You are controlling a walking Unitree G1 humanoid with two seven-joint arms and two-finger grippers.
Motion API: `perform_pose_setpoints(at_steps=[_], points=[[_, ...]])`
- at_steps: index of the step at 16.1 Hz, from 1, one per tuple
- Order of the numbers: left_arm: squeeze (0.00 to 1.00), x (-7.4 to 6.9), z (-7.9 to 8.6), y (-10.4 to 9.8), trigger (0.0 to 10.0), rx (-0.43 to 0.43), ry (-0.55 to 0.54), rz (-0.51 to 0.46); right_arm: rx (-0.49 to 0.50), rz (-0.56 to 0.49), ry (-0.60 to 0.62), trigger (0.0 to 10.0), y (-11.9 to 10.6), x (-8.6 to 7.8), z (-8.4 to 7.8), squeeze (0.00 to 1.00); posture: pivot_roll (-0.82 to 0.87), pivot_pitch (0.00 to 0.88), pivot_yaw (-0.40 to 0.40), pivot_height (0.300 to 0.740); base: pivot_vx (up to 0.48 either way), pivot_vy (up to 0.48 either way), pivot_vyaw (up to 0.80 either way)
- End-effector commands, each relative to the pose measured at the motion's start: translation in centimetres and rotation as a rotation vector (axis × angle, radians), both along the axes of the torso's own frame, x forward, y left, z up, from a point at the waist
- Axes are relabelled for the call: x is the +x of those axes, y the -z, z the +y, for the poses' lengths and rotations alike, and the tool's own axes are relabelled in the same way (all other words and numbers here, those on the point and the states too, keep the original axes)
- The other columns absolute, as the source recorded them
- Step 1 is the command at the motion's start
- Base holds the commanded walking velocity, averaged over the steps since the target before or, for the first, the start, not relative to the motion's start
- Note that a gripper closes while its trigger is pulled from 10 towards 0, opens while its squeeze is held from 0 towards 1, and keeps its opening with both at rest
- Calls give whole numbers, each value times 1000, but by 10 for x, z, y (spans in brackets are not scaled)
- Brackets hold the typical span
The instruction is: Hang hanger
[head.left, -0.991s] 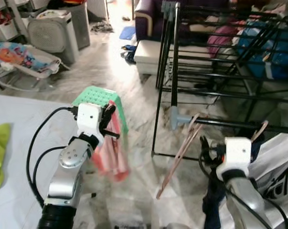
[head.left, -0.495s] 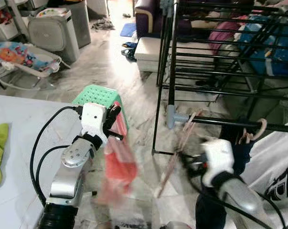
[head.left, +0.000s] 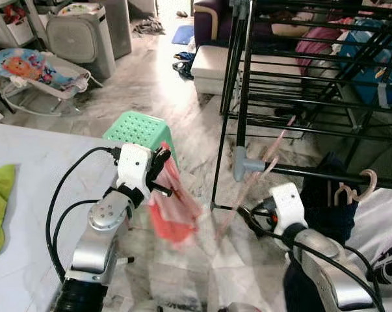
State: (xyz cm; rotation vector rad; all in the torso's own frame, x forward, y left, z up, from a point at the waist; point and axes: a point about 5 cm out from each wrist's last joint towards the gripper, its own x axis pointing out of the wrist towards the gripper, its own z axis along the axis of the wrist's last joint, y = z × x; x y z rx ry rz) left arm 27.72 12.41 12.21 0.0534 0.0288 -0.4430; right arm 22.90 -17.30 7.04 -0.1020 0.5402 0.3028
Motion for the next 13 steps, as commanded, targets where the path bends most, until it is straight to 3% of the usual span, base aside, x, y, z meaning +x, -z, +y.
perform_pose_setpoints(at_steps=[1, 6, 9, 11, 13], points=[[0, -1, -1, -6, 10000, 13, 10, -24, -20, 9, 29, 10000, -3, 1, -8, 0, -34, 0, -2, 740, 0, 0, 0], [0, 0, -5, -6, 10000, 12, 26, -18, -107, 15, 179, 10000, 0, -3, -31, 0, -44, 0, 3, 740, 0, 0, 0], [0, 0, -4, -6, 10000, 17, 25, -16, -136, 19, 207, 10000, 2, -5, -36, 0, -46, 0, 8, 740, 0, 0, 0], [0, 0, -4, -6, 10000, 18, 25, -16, -164, 17, 208, 10000, 4, -2, -39, 0, -46, 0, 8, 740, 0, 0, 0], [0, 0, -2, -6, 10000, 13, 1, 16, -146, -41, 250, 10000, -6, 13, -43, 0, -35, 0, 7, 740, 0, 0, 0]])
